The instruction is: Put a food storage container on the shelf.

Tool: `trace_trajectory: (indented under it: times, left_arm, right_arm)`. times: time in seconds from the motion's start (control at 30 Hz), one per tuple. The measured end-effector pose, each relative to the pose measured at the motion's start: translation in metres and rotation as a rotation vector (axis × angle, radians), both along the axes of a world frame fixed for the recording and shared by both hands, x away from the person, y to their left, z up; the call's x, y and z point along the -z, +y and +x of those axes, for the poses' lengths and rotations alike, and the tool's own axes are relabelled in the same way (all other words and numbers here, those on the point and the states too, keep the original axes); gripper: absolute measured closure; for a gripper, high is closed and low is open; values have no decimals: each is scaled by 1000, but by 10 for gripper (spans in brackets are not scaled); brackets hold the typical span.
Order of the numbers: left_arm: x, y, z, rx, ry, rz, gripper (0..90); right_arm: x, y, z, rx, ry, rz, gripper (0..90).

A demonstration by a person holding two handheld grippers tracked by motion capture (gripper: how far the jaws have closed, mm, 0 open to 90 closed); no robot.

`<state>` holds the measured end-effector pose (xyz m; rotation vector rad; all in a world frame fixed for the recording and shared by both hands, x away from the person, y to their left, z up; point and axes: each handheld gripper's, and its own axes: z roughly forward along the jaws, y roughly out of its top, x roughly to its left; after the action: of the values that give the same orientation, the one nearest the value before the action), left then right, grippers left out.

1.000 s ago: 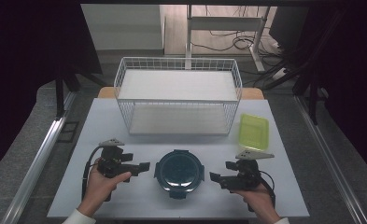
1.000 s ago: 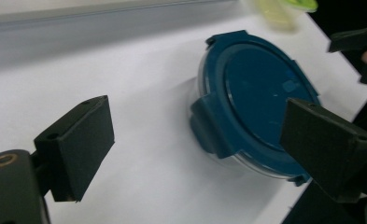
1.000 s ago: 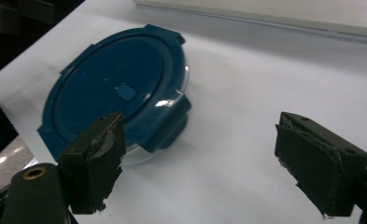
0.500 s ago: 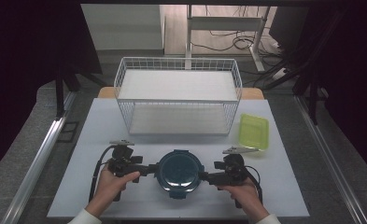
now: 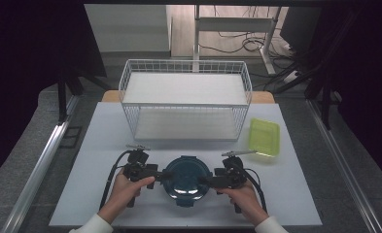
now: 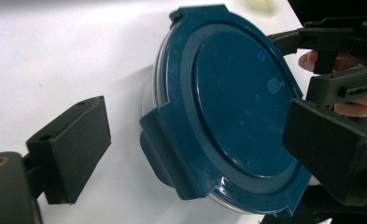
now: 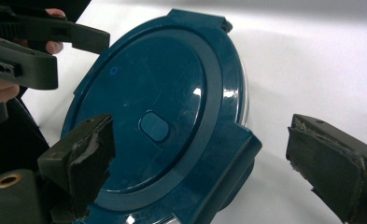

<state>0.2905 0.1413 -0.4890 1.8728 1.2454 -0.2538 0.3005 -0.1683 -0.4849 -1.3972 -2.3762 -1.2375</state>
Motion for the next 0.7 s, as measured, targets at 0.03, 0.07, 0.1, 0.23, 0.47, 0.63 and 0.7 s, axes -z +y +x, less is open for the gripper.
trace_trajectory:
  times: [0.03, 0.07, 0.1, 0.23, 0.47, 0.63, 0.7]
  left_arm:
    - [1, -1, 0, 3, -1, 3, 83]
    - [2, -2, 0, 6, 3, -2, 90]
    - [3, -2, 0, 6, 9, -12, 96]
    - [8, -3, 1, 16, 35, -20, 101]
    - [15, -6, 0, 32, 72, -31, 115]
    - [18, -10, 0, 47, 93, -30, 122]
    - [19, -11, 0, 51, 99, -30, 128]
  right_arm:
    - [1, 0, 0, 4, 13, 8, 79]
    - [2, 0, 0, 5, 25, 13, 76]
    - [4, 0, 0, 6, 32, 19, 76]
    - [9, 3, -1, 5, 65, 26, 76]
    - [14, 4, -1, 9, 101, 43, 81]
    - [20, 4, -2, 14, 143, 64, 96]
    - [21, 5, -3, 15, 148, 67, 107]
